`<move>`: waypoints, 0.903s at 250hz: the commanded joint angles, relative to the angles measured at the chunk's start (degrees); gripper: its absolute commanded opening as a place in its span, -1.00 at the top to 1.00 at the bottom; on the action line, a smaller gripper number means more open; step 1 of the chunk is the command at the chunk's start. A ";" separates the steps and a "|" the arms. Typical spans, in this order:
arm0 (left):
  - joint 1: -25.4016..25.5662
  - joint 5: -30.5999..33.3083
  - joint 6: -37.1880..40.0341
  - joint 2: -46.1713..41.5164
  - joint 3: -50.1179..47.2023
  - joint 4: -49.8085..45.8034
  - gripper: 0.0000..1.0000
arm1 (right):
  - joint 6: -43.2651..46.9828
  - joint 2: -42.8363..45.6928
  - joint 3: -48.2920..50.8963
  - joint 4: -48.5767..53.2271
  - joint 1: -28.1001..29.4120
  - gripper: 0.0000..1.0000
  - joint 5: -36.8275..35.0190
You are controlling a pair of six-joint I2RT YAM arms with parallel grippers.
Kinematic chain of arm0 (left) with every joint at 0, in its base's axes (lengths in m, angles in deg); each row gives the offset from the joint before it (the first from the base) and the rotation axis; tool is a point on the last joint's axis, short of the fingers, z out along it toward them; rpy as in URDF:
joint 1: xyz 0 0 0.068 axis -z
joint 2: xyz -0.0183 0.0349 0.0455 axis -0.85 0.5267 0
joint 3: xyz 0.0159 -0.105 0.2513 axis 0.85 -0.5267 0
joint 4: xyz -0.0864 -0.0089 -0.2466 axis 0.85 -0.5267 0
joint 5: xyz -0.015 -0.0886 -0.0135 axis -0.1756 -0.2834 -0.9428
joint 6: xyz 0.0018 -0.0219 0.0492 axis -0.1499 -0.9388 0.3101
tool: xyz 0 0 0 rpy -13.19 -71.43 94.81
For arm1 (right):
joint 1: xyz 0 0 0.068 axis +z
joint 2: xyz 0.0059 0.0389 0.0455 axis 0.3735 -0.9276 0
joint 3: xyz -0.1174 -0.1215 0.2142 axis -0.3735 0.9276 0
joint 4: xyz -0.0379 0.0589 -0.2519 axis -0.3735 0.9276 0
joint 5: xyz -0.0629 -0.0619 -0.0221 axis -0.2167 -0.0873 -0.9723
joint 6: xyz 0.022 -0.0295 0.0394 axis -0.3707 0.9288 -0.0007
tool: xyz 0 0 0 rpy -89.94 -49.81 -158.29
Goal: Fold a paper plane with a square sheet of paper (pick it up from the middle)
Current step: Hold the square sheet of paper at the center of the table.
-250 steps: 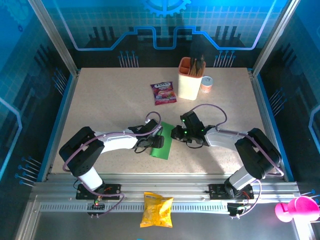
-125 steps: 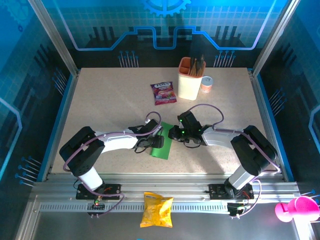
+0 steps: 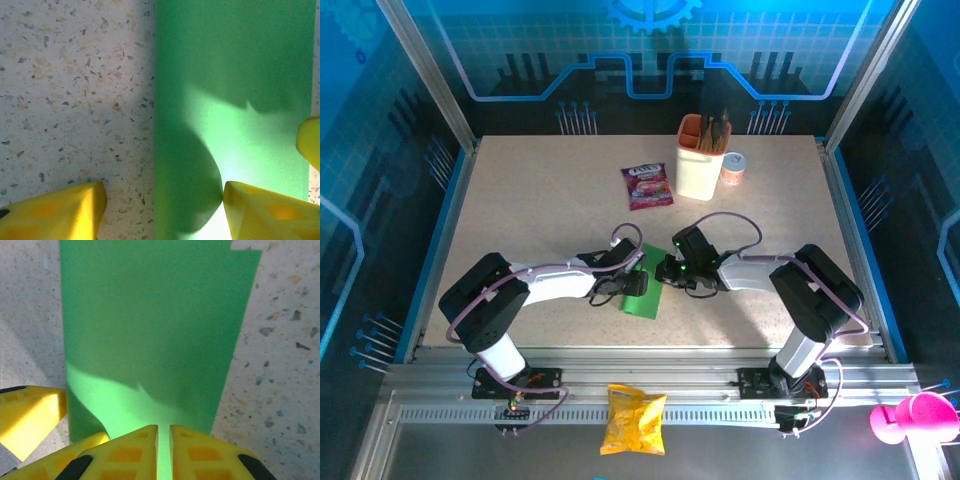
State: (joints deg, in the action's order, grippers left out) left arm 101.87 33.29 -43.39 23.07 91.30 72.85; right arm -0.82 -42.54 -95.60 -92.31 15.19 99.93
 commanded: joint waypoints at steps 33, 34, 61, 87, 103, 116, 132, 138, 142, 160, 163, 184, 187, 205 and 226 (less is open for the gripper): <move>-0.73 -0.92 -1.54 2.39 0.43 0.29 -0.32 | -1.30 -2.45 -2.39 1.97 0.67 0.73 0.84; -0.75 -0.97 -1.57 2.19 0.44 0.23 -0.33 | -1.30 -2.49 -2.37 2.04 0.71 0.73 0.86; -1.37 -1.71 -1.77 0.62 1.03 -0.74 -0.33 | -1.47 -2.94 -2.66 3.97 0.67 0.75 0.29; -2.76 -3.50 -2.60 -2.97 1.27 -1.60 -0.38 | -1.87 -3.55 -2.86 5.53 0.72 0.80 -0.22; -3.63 -4.66 -3.01 -5.47 1.43 -1.92 -0.42 | -2.04 -3.91 -2.79 5.84 0.76 0.82 -0.27; -4.03 -5.47 -2.93 -7.48 1.72 -2.27 -0.46 | -2.15 -4.05 -2.68 5.88 0.89 0.82 -0.26; -4.45 -7.16 -2.25 -9.05 2.13 -2.52 -0.48 | -2.21 -4.21 -2.79 5.81 1.02 0.83 -0.31; -4.54 -7.93 -2.10 -9.49 2.38 -2.81 -0.48 | -2.26 -4.31 -2.78 5.82 1.18 0.83 -0.37; -4.55 -8.44 -1.90 -9.67 2.53 -2.88 -0.48 | -2.30 -4.42 -2.82 5.83 1.16 0.83 -0.42; -4.55 -10.66 -1.18 -10.32 2.90 -2.61 -0.41 | -2.30 -4.67 -3.12 6.03 1.28 0.83 -0.42; -4.37 -11.10 -1.02 -10.38 2.82 -2.37 -0.39 | -2.30 -4.72 -3.08 6.01 1.28 0.83 -0.40; -4.63 -13.63 -0.52 -10.50 2.33 -0.59 -0.18 | -2.31 -5.10 -3.18 6.10 1.46 0.83 -0.39; -4.56 -14.02 -0.47 -10.45 2.17 -0.06 -0.13 | -2.31 -5.17 -3.17 6.07 1.46 0.83 -0.43; -4.62 -15.28 -0.64 -10.09 1.51 1.40 0.12 | -2.38 -5.50 -3.25 6.09 1.55 0.83 -0.36; -4.65 -16.09 -1.03 -9.29 1.19 2.52 0.27 | -2.35 -5.68 -3.26 6.07 1.59 0.83 -0.30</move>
State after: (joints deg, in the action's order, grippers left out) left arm 97.48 21.24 -44.68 13.24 93.10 72.85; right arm -2.50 -46.06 -98.99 -89.82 15.67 99.95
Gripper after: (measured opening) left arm 0.398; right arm 0.087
